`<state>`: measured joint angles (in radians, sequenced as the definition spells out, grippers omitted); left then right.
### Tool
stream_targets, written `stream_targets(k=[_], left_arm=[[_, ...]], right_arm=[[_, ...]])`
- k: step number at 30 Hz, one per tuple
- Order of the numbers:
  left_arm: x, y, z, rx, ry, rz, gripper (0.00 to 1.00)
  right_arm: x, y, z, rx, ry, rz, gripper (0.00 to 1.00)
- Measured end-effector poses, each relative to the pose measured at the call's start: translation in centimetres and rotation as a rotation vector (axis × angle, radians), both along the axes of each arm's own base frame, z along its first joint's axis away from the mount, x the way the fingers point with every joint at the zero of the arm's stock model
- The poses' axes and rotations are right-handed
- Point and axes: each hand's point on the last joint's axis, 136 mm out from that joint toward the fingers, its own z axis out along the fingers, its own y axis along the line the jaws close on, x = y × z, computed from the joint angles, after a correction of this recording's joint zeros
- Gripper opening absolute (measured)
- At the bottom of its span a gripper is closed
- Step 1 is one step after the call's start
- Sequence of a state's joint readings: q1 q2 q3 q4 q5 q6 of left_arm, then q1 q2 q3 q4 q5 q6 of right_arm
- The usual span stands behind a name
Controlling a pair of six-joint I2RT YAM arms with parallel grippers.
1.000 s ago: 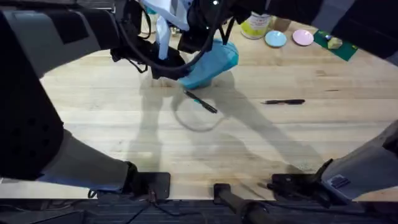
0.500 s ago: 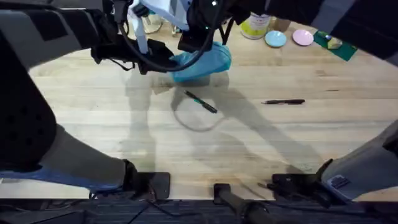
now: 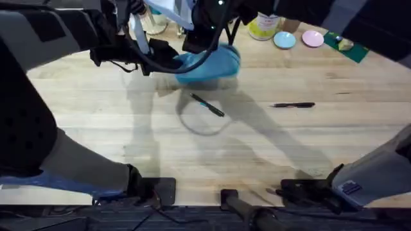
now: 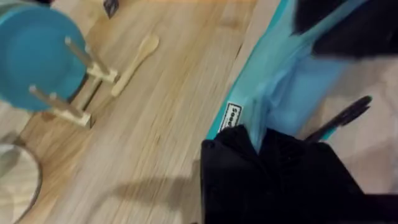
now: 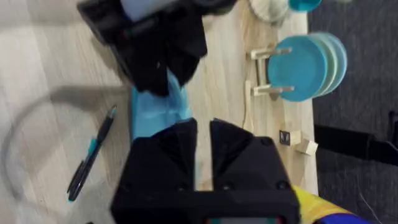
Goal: Unzip the bag, pick up the pens from the table one at a time and place them inside, then zip the bag closed.
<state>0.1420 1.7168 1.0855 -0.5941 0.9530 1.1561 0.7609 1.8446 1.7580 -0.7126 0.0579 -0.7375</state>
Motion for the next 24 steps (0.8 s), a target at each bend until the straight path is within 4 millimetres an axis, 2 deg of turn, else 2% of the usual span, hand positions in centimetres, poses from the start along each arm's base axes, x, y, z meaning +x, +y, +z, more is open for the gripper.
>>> stream_targets(k=[2,7,8,19,24], left_arm=[[-0.2,-0.5,0.5,-0.034,-0.004,-0.016,0.042],[-0.6,-1.5,0.4,-0.048,0.005,-0.044,0.042],[-0.6,-1.5,0.4,-0.048,0.005,-0.044,0.042],[-0.8,-1.5,0.4,-0.056,0.019,-0.046,0.042],[-0.9,-1.5,0.3,-0.057,0.026,-0.044,0.042]], right_arm=[[0.0,0.2,0.3,0.010,-0.003,0.005,0.218],[-1.0,-0.5,-0.1,-0.019,0.033,0.009,0.928],[-1.2,-0.7,-0.2,-0.026,0.041,0.011,0.978],[-2.5,-2.0,-1.3,-0.065,0.125,-0.031,0.998],[-2.4,-3.5,-0.2,0.008,0.182,-0.182,0.996]])
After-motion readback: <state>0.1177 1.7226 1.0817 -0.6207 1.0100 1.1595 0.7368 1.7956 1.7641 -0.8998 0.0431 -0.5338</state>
